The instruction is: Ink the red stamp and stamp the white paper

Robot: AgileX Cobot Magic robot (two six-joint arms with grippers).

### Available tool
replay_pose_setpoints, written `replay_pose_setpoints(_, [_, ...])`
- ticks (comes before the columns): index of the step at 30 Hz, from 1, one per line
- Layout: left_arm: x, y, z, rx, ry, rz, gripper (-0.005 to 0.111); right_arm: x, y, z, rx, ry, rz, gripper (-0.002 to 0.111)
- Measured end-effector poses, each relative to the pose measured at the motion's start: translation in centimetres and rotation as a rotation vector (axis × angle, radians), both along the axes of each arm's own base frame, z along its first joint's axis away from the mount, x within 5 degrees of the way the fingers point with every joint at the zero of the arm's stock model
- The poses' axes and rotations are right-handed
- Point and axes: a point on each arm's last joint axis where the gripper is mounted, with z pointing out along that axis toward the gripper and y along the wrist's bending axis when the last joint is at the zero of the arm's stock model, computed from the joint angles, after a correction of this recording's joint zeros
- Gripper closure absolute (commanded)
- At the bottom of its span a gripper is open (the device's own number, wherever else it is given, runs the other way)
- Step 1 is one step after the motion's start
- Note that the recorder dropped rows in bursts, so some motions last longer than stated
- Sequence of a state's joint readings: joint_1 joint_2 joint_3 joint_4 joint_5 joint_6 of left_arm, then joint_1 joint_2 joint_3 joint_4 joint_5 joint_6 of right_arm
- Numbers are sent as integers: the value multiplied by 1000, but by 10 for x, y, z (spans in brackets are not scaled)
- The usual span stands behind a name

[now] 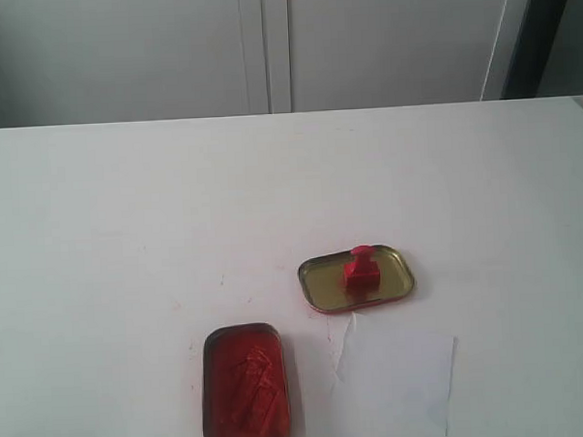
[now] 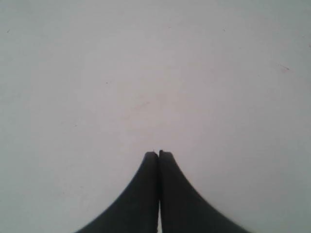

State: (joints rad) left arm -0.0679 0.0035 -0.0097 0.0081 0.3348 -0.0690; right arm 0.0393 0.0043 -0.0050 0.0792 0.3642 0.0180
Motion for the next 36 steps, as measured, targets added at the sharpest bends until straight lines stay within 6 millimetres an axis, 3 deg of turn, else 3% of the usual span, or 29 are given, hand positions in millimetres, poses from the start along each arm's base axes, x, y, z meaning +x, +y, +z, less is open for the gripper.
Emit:
replay_pose_setpoints(5, [0, 0, 0, 0, 0, 0, 107, 2, 0, 6, 3, -71, -6, 108])
replay_pose_setpoints(17, [0, 0, 0, 0, 0, 0, 107, 1, -4, 46, 24, -515, -41, 108])
replay_pose_setpoints(36, [0, 0, 0, 0, 0, 0, 107, -2, -4, 58, 9, -579, -44, 108])
